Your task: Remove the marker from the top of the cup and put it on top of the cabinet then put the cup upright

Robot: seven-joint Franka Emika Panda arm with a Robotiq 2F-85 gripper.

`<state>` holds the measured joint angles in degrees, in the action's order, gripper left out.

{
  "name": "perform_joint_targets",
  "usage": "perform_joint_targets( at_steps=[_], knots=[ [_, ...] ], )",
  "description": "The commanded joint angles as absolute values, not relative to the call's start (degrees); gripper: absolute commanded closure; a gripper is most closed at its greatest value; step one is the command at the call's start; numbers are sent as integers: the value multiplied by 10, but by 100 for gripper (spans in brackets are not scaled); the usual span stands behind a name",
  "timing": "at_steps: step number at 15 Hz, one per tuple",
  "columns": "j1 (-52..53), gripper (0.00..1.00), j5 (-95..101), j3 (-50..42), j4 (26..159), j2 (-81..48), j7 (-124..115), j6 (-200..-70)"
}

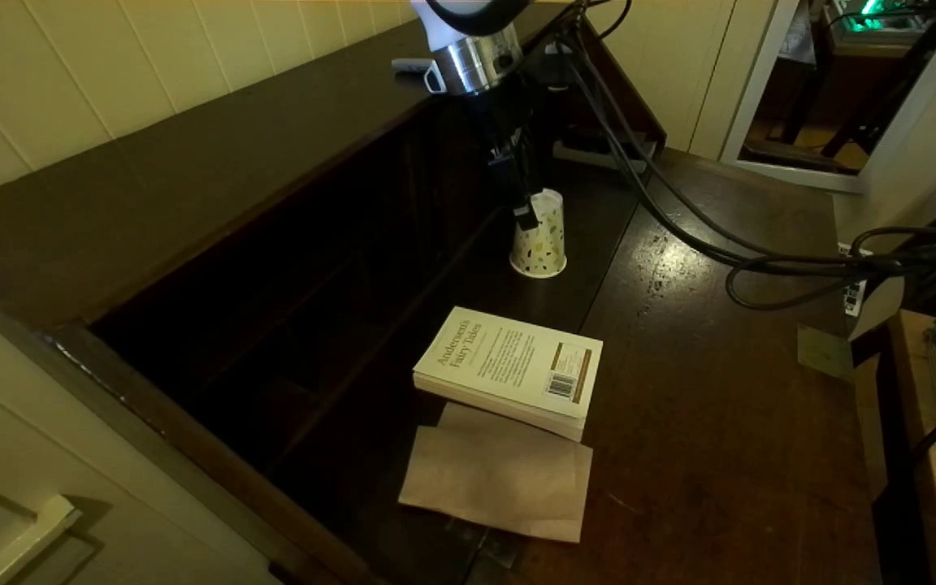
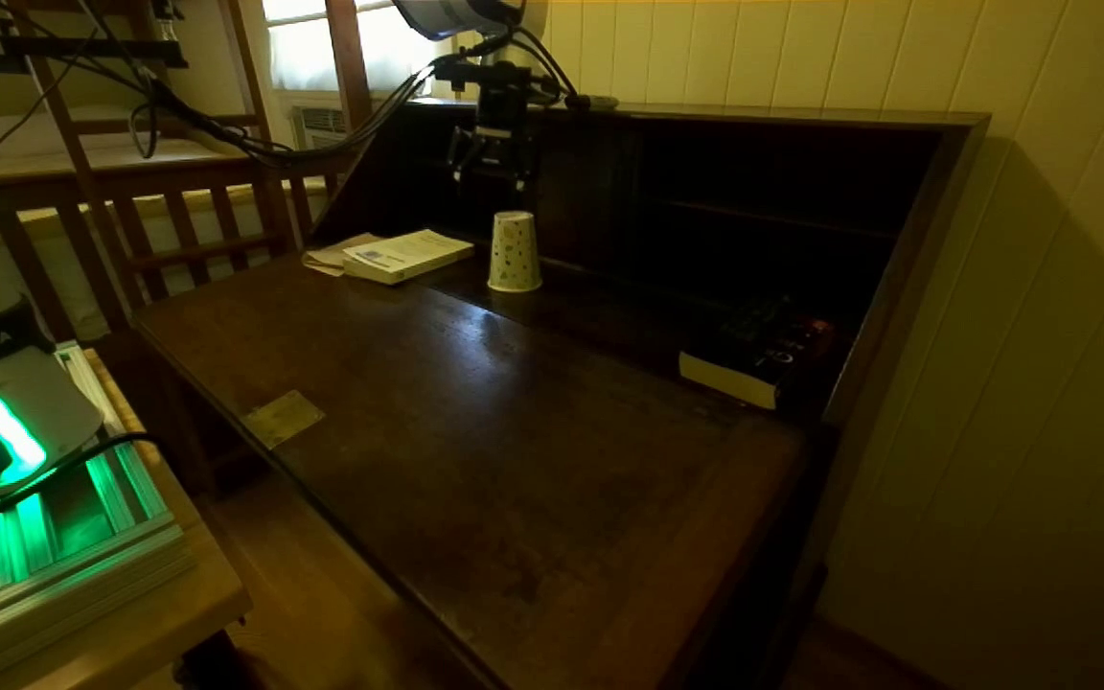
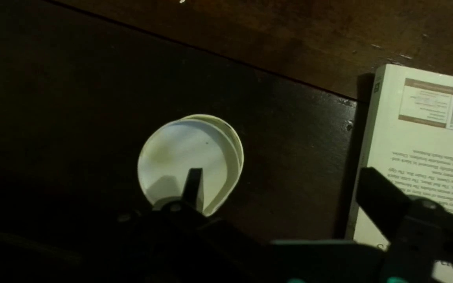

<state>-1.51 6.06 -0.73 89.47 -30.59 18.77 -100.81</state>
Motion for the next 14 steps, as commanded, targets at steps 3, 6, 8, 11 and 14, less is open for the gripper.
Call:
perform_joint_targets(
  at_steps=[3, 6, 8, 11, 14],
  knots=[
    [-24, 0, 61, 11, 894, -313, 230, -997],
    [-23, 0, 64, 12, 909, -299, 231, -991],
    [-22, 0, 67, 9, 936, -280, 224, -1006],
    [-25, 0, 56, 10, 981, -256, 212, -1043],
    [-29, 0, 38, 10, 1007, -251, 192, -1108]
  ],
)
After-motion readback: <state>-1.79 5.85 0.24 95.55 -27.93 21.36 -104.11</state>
